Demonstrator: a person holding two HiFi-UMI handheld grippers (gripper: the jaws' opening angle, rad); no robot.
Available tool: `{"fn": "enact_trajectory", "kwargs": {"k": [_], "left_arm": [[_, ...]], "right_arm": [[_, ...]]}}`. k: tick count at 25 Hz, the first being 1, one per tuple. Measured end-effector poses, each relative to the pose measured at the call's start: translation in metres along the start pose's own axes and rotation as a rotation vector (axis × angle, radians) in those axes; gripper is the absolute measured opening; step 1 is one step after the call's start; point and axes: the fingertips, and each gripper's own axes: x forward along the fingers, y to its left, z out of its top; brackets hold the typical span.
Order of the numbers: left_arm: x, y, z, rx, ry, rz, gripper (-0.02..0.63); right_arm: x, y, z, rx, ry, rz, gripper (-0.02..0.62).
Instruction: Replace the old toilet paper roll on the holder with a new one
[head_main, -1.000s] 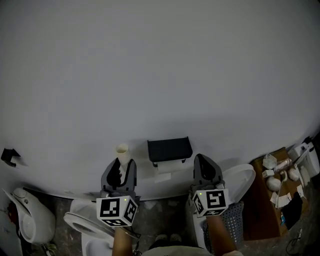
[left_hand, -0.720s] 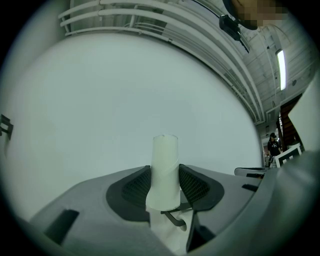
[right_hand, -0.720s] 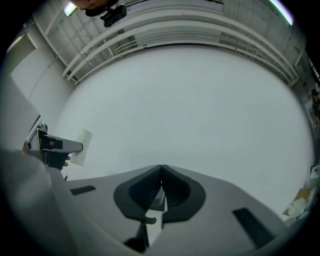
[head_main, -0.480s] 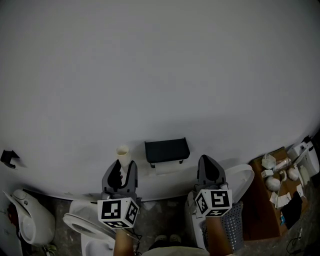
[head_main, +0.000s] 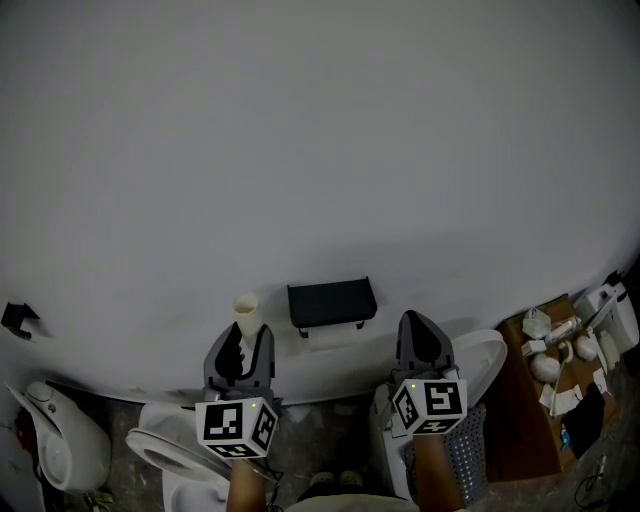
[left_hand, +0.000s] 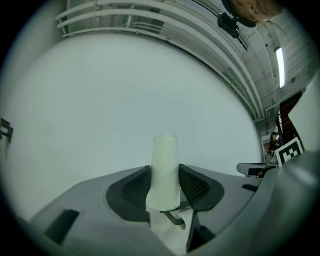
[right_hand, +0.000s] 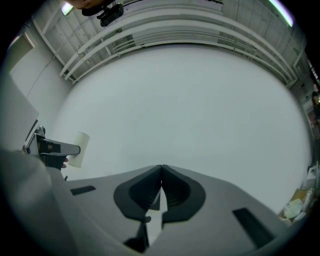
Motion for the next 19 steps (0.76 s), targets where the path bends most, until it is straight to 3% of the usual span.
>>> {"fn": "enact_trajectory", "kwargs": {"k": [19], "left_arm": [[-0.0032,0.0046,0.0019,0.007,-0.005,0.0,0.181]], "right_arm": [[-0.0005,0.0046,-0.0005,0.0,0.005,-0.007,-0.009]]}}
